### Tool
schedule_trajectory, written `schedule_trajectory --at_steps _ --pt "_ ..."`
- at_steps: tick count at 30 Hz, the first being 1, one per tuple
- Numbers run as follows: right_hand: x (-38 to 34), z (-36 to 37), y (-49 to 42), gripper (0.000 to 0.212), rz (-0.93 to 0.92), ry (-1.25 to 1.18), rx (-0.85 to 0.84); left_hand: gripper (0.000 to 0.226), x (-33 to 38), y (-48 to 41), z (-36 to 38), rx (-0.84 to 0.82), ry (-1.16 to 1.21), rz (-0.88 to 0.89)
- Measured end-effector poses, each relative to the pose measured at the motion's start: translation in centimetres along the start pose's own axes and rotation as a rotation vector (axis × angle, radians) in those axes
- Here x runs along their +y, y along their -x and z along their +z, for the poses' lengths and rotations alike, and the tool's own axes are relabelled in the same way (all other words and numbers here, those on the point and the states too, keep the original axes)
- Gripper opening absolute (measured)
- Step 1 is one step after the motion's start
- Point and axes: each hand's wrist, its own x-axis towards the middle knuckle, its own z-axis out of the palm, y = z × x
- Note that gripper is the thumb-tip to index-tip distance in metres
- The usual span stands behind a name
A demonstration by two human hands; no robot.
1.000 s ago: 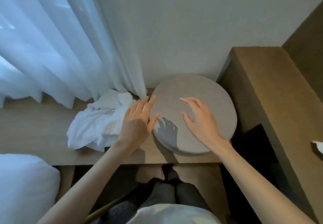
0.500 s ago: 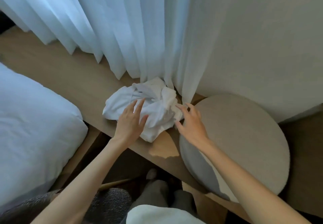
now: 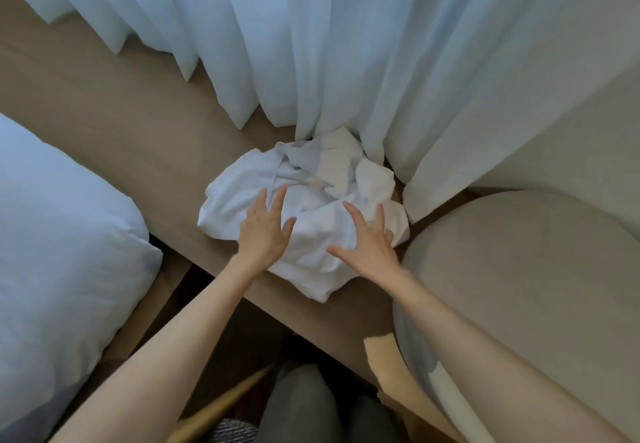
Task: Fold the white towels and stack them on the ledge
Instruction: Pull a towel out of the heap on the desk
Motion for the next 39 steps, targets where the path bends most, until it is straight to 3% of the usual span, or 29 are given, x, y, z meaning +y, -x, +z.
schedule_trajectory --at_steps 5,9,11,14,16,20,25,32,36,39 --pt "1.0 6.0 -7.9 0.094 0.143 -0.125 -0.057 0.057 -5.4 -6.9 6.8 -0.069 -0.184 -0.036" --pt "1.8 9.7 -12.4 0.100 0.182 -0.039 -0.079 0.067 -8.7 -11.5 10.5 -0.141 -0.105 -0.142" --pt "2.2 11.1 -13.9 0.092 0.174 0.013 -0.059 0.073 -9.6 -13.1 11.7 -0.149 -0.066 -0.179" --pt "2.5 12.5 -14.7 0.066 0.100 0.138 0.079 0.069 -10.1 -13.8 12.7 0.006 -0.138 -0.143" --pt "2.4 12.7 -14.6 0.051 0.044 0.220 0.171 0.061 -10.1 -13.6 12.7 0.113 -0.118 -0.100" --pt "1.8 11.8 -13.8 0.031 0.002 0.245 0.233 0.044 -10.0 -12.6 11.5 0.107 0.089 -0.086" --pt "2.3 10.2 -12.1 0.027 -0.053 0.165 0.233 0.038 -10.4 -12.4 10.5 0.136 0.149 -0.122" --pt "1.9 9.8 -10.9 0.028 -0.072 0.045 0.323 0.025 -10.3 -13.2 9.7 0.174 -0.078 -0.163" --pt "0.7 8.1 -9.3 0.030 -0.082 0.012 0.358 0.027 -9.2 -11.8 7.2 0.217 0.089 -0.168" --pt "-0.6 5.9 -6.9 0.028 -0.121 -0.029 0.419 0.030 -6.4 -9.4 4.0 0.253 0.304 -0.055"
